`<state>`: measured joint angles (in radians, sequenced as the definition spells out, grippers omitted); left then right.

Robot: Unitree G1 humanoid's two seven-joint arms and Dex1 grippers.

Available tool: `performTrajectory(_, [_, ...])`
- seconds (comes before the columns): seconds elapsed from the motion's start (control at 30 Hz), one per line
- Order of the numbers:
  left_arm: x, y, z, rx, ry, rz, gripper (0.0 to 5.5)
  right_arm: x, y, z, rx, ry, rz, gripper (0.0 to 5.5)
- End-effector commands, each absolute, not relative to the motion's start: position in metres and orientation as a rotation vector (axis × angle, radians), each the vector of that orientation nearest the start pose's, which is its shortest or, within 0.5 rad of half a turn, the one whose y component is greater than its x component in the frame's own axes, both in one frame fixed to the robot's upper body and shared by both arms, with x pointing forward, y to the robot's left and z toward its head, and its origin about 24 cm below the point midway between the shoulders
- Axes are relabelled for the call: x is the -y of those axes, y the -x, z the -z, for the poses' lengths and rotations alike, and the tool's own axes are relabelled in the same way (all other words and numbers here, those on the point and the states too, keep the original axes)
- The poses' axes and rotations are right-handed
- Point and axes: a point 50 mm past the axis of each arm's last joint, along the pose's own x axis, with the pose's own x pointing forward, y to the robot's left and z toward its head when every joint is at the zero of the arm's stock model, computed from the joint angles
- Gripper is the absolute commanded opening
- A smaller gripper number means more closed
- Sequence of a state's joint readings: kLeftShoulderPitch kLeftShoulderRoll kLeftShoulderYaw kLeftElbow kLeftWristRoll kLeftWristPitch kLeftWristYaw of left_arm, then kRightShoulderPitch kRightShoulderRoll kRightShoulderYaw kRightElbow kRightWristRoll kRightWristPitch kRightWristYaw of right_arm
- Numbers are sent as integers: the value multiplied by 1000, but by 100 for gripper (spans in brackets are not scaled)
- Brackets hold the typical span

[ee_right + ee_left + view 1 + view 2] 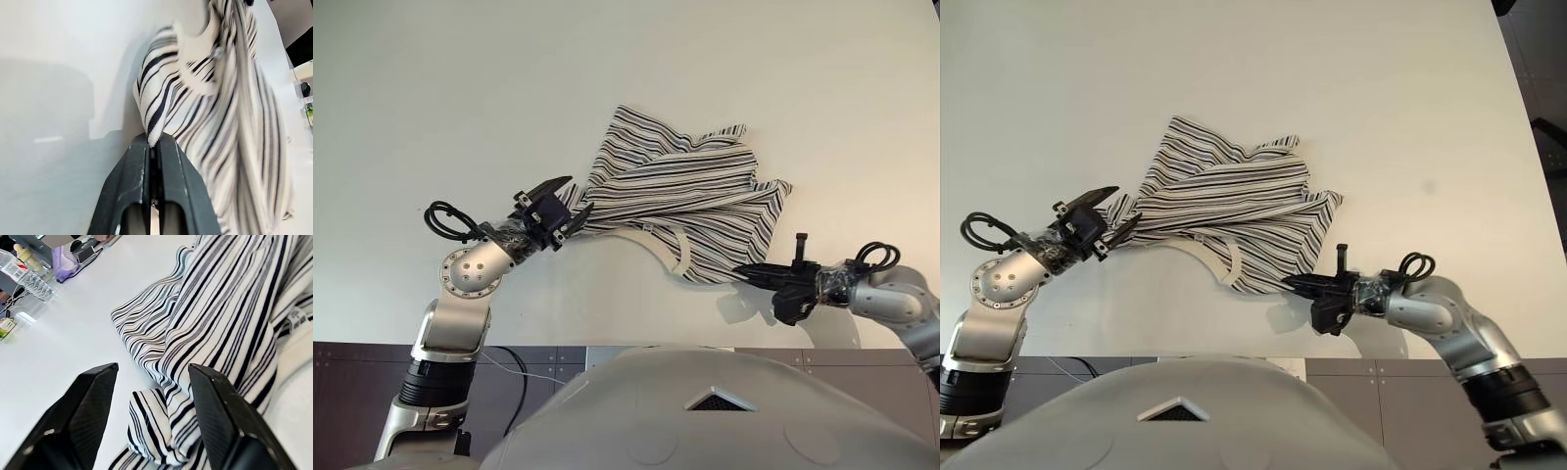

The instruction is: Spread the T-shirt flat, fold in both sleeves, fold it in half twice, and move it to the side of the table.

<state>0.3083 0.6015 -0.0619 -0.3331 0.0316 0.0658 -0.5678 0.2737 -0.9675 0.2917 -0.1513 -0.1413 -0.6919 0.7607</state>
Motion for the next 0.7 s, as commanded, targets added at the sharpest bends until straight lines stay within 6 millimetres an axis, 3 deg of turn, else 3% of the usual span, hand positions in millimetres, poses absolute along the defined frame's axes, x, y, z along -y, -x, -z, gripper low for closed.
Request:
performTrajectory(0.03, [-203,-181,-35,-281,-549,688,268,220,-160,-83,-3,1042,-1556,13])
performTrajectory(0.13, [-182,-180,-32,-250,-564,799,268,240,-162,-79,-71,1175,-1688,13])
performTrajectory(0.23, [-164,-203,-53,-141,-573,841,268,253,-154,-62,-115,1238,-1803,13])
performTrajectory(0.33, [-146,-230,-77,-43,-540,846,268,267,-158,-54,-138,1328,-1841,13])
performTrajectory(0.4, [-132,-241,-80,-21,-530,882,268,270,-162,-51,-126,1352,-1849,13])
performTrajectory(0.5, [-128,-250,-54,-72,-733,987,268,267,-166,-50,-83,1352,-1851,13])
performTrajectory(0.6, [-150,-255,-14,-195,-984,1114,268,263,-169,-50,-47,1347,-1865,13])
performTrajectory(0.7, [-180,-269,2,-288,-1165,1168,268,257,-172,-54,-9,1335,-1865,13])
